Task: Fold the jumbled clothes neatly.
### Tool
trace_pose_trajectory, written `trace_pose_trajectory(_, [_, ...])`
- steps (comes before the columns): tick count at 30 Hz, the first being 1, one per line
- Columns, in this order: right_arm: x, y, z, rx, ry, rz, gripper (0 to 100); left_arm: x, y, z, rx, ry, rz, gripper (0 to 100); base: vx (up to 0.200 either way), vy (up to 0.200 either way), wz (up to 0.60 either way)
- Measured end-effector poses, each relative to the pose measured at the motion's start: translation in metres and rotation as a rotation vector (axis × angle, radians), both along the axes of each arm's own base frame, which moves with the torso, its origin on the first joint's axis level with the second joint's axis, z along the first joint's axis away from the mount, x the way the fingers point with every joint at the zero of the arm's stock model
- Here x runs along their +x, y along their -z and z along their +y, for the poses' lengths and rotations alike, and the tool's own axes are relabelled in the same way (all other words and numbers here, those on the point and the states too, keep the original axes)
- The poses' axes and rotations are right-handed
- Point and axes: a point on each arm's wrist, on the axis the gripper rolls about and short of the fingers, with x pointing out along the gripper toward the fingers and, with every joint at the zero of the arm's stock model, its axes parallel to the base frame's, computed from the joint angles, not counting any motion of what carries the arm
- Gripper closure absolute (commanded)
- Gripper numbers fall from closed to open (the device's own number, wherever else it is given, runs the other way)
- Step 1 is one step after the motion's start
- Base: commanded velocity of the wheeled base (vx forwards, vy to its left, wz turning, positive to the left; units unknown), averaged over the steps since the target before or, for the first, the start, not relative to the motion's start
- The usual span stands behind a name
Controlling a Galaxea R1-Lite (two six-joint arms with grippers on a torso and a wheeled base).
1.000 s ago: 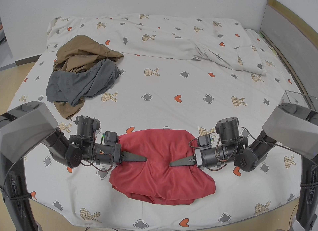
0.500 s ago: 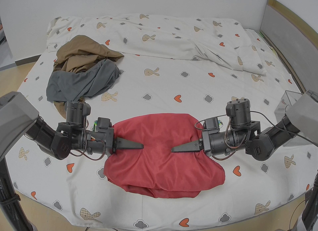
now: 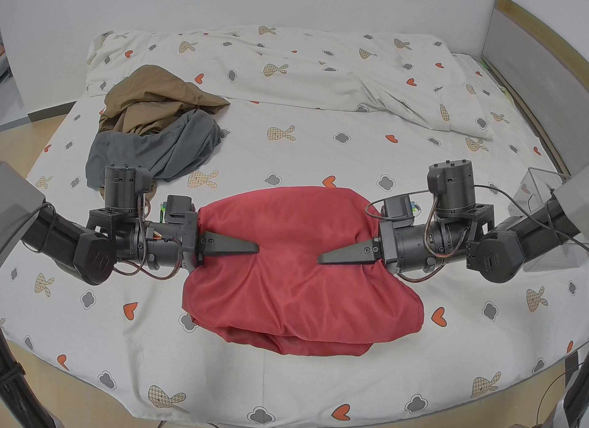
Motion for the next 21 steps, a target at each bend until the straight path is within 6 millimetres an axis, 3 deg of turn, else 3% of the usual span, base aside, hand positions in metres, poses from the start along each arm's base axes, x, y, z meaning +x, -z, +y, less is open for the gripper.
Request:
trace_pose_trajectory(7, [-0.0015, -0.0098, -0.0025, 0.007, 0.004, -0.015, 100, -0.0034, -0.0025, 0.0014, -0.003, -0.005, 0.007, 100, 0.000, 0.000, 0.00])
trace_pose_trajectory(21, [-0.0029, -0.0094, -0.0012, 0.005, -0.001, -0.011, 100, -0.0029, -0.0036, 0.0051, -0.007, -0.019, 0.023, 100, 0.000, 0.000, 0.00])
